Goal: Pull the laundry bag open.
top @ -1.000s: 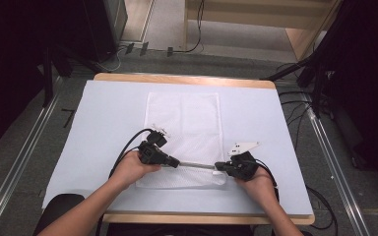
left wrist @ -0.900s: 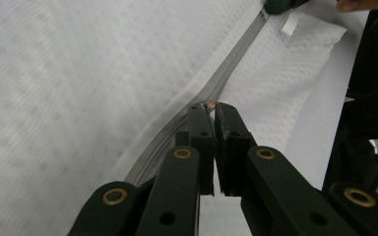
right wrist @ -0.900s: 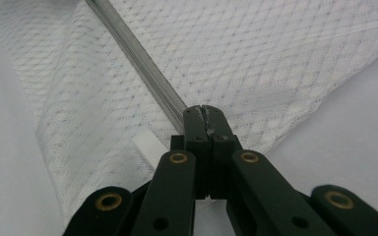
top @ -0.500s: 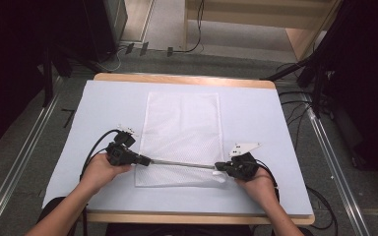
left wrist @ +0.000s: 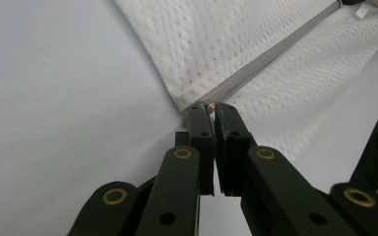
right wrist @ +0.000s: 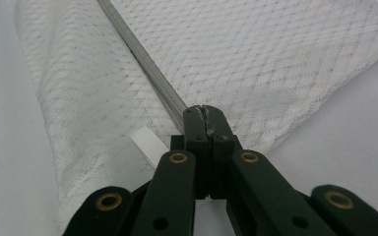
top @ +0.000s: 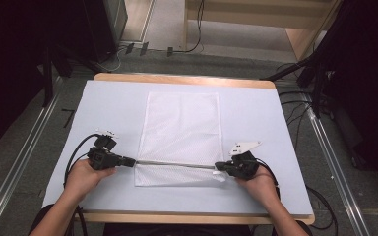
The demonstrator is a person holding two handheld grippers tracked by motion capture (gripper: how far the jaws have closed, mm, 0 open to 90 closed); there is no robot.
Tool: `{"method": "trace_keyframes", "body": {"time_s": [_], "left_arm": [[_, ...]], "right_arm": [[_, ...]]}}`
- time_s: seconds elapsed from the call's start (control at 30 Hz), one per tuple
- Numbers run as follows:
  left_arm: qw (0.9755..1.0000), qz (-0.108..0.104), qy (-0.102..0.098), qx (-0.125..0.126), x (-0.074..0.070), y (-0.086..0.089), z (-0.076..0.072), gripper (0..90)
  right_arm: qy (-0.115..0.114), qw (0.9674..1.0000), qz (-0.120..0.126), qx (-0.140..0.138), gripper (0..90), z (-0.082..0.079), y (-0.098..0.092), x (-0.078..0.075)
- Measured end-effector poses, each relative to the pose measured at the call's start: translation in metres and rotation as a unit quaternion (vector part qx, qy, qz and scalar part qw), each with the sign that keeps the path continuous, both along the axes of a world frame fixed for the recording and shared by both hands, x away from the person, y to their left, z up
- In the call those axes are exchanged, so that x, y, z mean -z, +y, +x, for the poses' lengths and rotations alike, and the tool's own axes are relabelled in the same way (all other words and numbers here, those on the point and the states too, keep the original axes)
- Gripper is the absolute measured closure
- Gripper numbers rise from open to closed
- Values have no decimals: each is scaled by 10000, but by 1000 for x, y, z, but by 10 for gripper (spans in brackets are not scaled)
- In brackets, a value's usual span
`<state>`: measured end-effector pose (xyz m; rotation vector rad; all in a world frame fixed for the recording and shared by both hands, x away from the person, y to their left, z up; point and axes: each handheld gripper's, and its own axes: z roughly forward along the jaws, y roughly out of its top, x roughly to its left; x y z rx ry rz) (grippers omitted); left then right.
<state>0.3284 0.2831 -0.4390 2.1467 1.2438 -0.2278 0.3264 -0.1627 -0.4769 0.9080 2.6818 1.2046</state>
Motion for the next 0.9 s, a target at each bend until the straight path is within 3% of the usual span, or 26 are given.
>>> {"method": "trace_keyframes", "body": {"time_s": [0.1, 0.2, 0.23, 0.33, 0.43, 0.53, 0.6, 0.67, 0.8, 0.9], "left_arm": [[9999, 80, -55, 45, -1, 5, -3, 883], [9999, -84, 75, -1, 1, 9, -4, 881], [10000, -67, 12, -22, 1, 9, -4, 875], [9989, -207, -425, -15, -4, 10, -6, 712], [9983, -377, -443, -52, -5, 14, -5, 633], [9978, -301, -588, -83, -8, 17, -5, 587], [9968, -284, -743, -120, -11, 19, -6, 553], [9953, -289, -888, -238, -13, 24, -6, 515], [9928, 126, -1117, -424, -12, 30, -4, 444], [9919, 220, -1104, -589, -10, 37, -2, 438]], "right_arm": [[76, 10000, 34, -22, 900, 2, -1, 0], [96, 9999, 24, -32, 900, 2, 1, -1], [57, 10000, 17, -62, 900, 3, 1, -1], [69, 9999, 80, -130, 861, 5, 0, -1], [-55, 10000, 59, -59, 743, 6, -1, -3], [-90, 9998, 144, 140, 697, 9, -8, -6], [-158, 9991, 227, 320, 612, 11, -14, -9], [-68, 9978, 269, 597, 563, 14, -21, -10], [-124, 9955, 365, 869, 471, 17, -33, -12], [-173, 9938, 329, 1046, 420, 19, -40, -11]]}}
